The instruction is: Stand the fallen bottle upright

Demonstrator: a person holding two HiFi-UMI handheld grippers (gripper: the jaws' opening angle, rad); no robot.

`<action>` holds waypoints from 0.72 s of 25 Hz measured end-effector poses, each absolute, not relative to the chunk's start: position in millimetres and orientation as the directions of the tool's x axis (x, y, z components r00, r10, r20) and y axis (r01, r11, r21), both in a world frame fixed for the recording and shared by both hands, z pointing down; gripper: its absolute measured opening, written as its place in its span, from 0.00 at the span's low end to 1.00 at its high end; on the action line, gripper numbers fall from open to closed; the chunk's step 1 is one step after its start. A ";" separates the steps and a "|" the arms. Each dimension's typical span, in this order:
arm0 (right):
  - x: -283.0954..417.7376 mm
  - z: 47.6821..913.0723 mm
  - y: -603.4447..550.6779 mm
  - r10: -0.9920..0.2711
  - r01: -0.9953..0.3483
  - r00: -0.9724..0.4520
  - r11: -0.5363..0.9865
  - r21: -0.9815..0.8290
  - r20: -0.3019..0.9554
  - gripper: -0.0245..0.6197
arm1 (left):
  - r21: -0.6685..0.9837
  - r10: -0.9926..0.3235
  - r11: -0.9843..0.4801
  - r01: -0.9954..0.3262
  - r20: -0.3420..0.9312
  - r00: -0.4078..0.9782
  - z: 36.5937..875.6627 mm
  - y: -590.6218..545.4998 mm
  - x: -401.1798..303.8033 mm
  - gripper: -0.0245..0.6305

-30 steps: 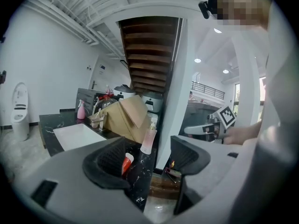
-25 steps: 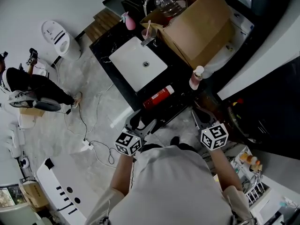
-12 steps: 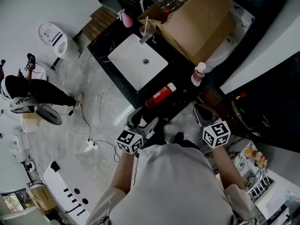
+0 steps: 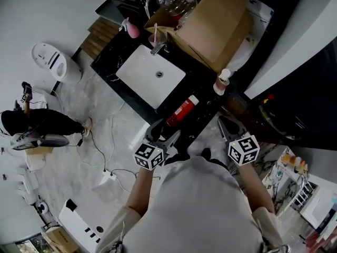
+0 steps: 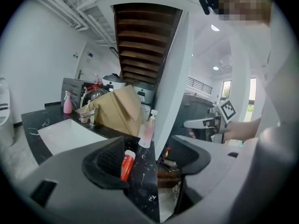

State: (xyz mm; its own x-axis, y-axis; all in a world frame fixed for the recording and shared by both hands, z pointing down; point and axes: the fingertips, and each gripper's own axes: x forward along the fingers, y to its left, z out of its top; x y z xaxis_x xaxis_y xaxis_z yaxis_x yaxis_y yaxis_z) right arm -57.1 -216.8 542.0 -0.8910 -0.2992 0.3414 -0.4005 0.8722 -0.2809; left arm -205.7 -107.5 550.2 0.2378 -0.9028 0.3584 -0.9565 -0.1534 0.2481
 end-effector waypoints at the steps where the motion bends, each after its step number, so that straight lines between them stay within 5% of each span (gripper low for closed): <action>1: -58.3 541.2 -216.9 -0.310 -0.410 -0.887 0.869 -0.276 0.343 0.10 | 0.244 -0.896 -0.166 -0.955 0.368 0.249 553.9 -110.5 -207.5 0.50; 18: -44.8 555.5 -234.3 -0.453 -0.572 -0.794 0.782 -0.247 0.405 0.10 | 0.221 -0.715 -0.433 -0.874 0.506 0.483 615.1 -198.6 -192.5 0.53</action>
State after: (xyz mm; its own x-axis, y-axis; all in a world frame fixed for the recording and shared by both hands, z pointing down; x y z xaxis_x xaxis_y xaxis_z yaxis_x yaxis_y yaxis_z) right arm -44.8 -234.3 555.5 -0.7942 -0.4528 0.4053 -0.5719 0.7824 -0.2466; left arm -192.5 -198.6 615.1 0.4828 -0.7151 0.5056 -0.8736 -0.4333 0.2214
